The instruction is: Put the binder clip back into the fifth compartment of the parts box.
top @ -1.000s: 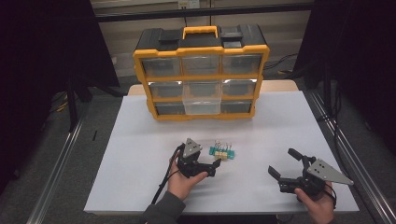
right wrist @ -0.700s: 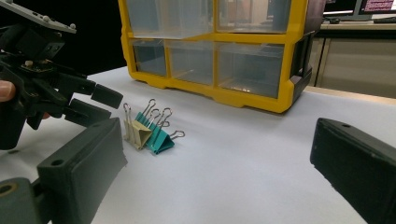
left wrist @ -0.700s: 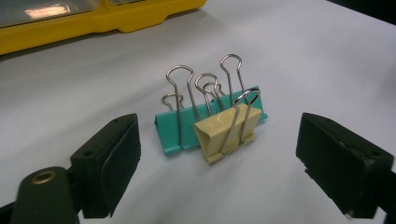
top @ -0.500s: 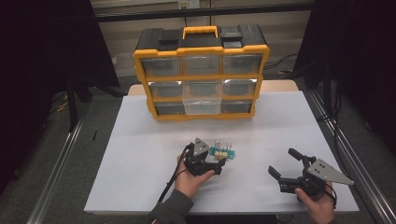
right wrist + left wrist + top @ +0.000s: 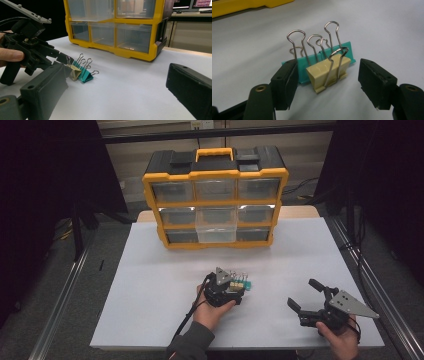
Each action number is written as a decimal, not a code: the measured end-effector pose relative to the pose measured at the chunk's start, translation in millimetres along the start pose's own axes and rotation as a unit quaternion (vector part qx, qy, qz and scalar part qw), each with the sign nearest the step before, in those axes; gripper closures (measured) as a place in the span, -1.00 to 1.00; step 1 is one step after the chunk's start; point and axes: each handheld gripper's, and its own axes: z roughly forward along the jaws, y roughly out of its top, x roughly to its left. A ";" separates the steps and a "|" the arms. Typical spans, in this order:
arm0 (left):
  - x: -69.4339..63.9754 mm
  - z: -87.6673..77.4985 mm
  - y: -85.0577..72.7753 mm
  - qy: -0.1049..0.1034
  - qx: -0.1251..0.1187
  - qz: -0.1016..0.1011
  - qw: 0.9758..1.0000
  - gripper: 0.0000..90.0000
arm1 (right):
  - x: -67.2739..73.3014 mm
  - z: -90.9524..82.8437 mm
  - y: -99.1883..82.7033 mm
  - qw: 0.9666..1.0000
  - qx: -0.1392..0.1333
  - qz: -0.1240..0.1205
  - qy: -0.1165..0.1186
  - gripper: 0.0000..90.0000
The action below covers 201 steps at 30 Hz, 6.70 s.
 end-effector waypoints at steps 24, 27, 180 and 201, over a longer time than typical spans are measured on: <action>3.7 2.5 0.2 0.011 0.013 -0.009 1.000 -0.03 | -0.4 -0.1 -0.1 1.000 -0.002 0.000 0.003 -0.94; 4.7 0.7 0.7 0.010 0.016 -0.011 1.000 0.03 | -0.1 -0.4 0.1 1.000 -0.001 -0.002 0.004 -0.94; 85.7 -74.0 148.0 0.063 -0.184 -0.052 0.979 -0.45 | -1.1 -0.7 0.4 1.000 -0.003 -0.004 0.011 -0.95; 64.5 -96.9 125.0 0.015 -0.213 -0.049 0.976 -0.78 | 0.1 -0.1 0.4 1.000 -0.002 -0.005 0.011 -0.95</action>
